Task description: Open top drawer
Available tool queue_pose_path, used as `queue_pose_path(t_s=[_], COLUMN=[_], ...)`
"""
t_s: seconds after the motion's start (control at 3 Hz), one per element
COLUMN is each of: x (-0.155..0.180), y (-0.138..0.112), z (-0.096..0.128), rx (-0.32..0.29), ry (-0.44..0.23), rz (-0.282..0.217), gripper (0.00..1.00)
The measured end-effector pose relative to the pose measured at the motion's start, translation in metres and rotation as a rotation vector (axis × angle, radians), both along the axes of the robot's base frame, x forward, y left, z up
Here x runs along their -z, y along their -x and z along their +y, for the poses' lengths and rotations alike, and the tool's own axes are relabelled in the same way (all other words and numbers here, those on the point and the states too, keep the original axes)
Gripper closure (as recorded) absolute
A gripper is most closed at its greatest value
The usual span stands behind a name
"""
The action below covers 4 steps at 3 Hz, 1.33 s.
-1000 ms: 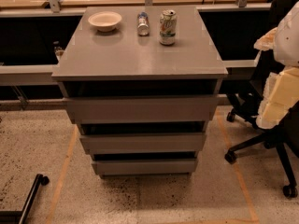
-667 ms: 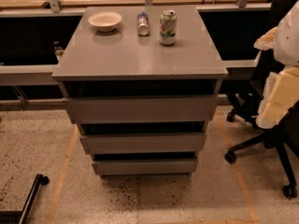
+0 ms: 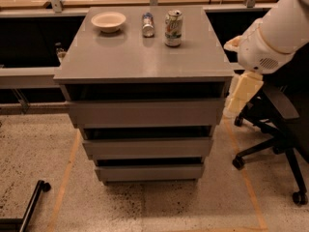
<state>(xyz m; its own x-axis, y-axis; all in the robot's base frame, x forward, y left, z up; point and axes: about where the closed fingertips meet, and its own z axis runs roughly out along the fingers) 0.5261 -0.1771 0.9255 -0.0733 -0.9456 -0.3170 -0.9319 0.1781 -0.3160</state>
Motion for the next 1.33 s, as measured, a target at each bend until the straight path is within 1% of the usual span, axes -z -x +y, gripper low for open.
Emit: queue_pose_path(t_s=[0.33, 0.67, 1.0, 1.33], x=[0.005, 0.024, 0.061, 0.094], y=[-0.001, 0.002, -0.005, -0.018], z=[-0.001, 0.002, 0.021, 0.036], rx=[0.024, 0.049, 0.038, 0.034], ry=[-0.005, -0.04, -0.112, -0.181], rz=[0.013, 0.058, 0.093, 0.119], gripper=[0.0, 0.0, 0.0, 0.0])
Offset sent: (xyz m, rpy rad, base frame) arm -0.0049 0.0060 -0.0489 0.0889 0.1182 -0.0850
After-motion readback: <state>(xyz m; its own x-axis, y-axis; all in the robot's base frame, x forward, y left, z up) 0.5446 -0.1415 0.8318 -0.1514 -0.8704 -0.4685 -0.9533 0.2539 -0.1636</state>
